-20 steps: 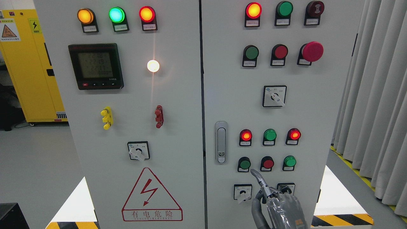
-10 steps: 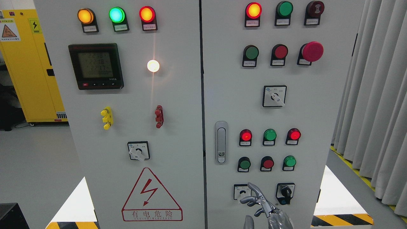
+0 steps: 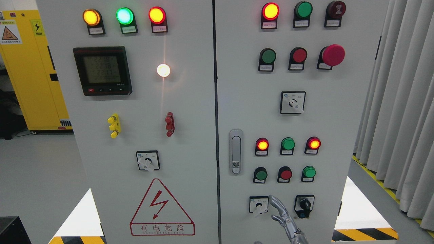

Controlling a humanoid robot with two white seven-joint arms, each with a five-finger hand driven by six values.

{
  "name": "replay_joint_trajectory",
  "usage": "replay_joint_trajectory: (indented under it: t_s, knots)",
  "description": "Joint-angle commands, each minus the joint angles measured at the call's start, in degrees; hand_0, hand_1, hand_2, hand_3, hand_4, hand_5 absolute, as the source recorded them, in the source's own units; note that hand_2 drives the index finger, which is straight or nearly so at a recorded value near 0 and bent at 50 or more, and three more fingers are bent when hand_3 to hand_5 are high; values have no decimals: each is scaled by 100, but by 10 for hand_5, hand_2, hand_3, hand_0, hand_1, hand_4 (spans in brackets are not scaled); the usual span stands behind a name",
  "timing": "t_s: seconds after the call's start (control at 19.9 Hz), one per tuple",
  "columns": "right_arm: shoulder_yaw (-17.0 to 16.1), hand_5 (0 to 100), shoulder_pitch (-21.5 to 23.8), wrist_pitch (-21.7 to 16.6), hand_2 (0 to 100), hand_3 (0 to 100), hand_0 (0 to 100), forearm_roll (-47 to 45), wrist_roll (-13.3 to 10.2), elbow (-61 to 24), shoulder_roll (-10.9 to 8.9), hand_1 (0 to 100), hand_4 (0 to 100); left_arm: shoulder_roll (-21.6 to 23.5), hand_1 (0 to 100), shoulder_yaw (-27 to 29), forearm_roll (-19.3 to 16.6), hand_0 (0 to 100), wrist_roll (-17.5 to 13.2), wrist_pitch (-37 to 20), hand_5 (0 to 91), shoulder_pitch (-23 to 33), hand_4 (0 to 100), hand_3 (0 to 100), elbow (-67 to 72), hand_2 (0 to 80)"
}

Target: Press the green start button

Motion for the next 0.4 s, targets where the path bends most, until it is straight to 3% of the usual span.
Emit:
replay_joint_trajectory:
  t_s: [0.0, 0.35]
  knots:
    - [172, 0, 46, 10, 0, 0, 377, -232, -4, -30, 1, 744, 0, 1, 556, -5, 2, 120, 7, 1, 0, 0, 0, 0, 0, 0]
    - [198, 0, 55, 19, 0, 0, 375, -232, 4, -21, 1, 742, 0, 1, 556, -5, 2, 120, -1, 1, 0, 0, 0, 0, 0, 0]
